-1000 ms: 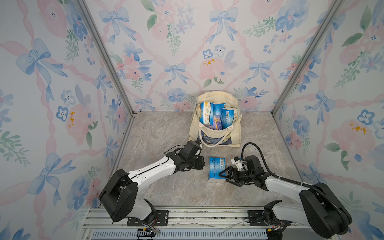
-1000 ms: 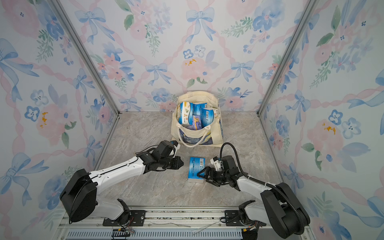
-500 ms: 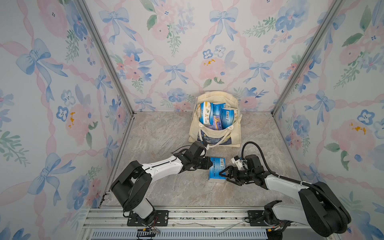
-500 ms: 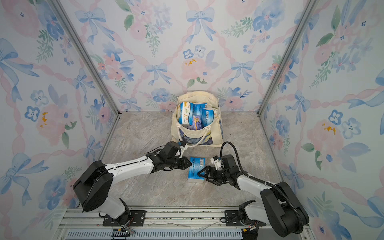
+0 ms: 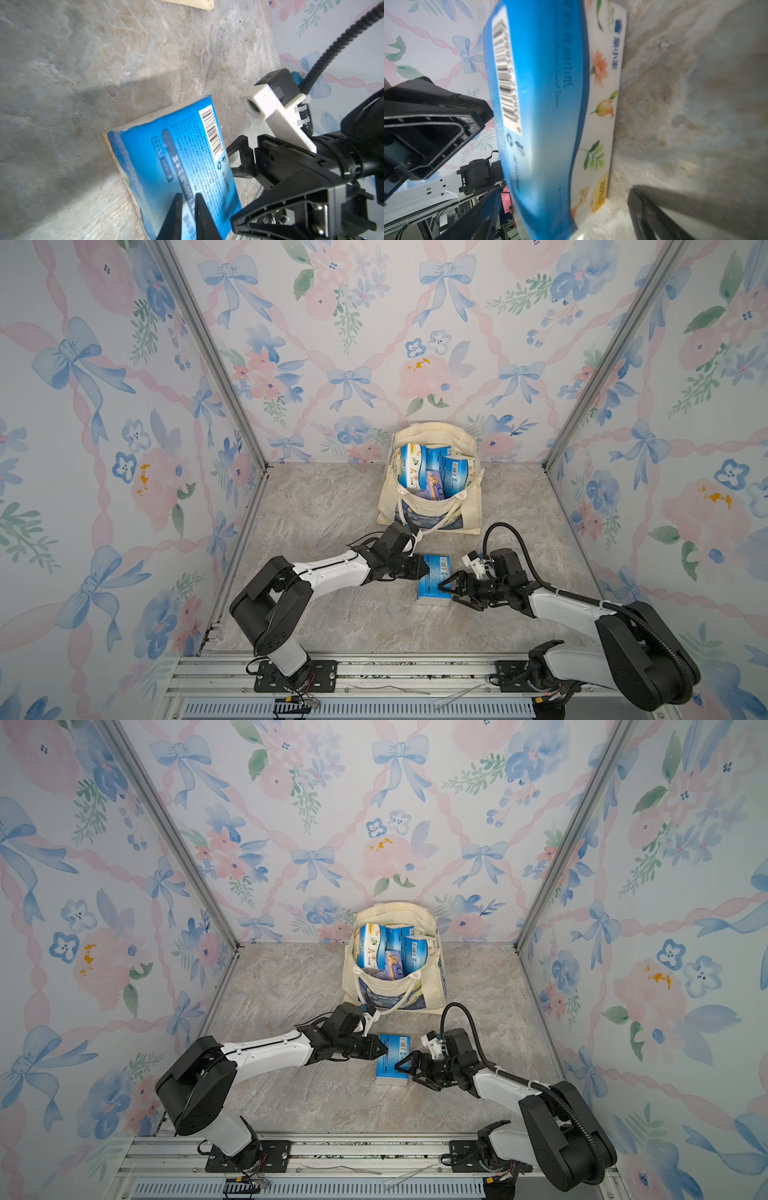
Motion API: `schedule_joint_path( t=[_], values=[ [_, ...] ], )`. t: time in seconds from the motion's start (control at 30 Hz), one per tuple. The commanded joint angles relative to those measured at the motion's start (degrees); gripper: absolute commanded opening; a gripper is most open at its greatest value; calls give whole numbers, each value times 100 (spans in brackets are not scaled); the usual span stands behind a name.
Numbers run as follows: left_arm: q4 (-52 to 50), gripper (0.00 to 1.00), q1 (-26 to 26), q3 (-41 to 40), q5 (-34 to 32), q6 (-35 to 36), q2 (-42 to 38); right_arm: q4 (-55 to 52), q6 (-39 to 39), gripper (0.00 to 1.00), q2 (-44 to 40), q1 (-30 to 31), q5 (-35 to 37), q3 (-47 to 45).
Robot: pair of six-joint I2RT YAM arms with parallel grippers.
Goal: Put tissues into the canvas bag
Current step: Pick up the pack of facial tissues from the center of the board.
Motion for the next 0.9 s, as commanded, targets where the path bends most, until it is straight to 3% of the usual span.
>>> schedule_joint_path(
  t=[0.0, 0.87],
  values=[
    [89, 16, -29, 125, 193, 2, 130, 3, -64, 97, 103, -63, 5, 113],
    [-421, 14, 397, -179, 116, 9, 204, 430, 127, 97, 492, -38, -193, 248]
  ],
)
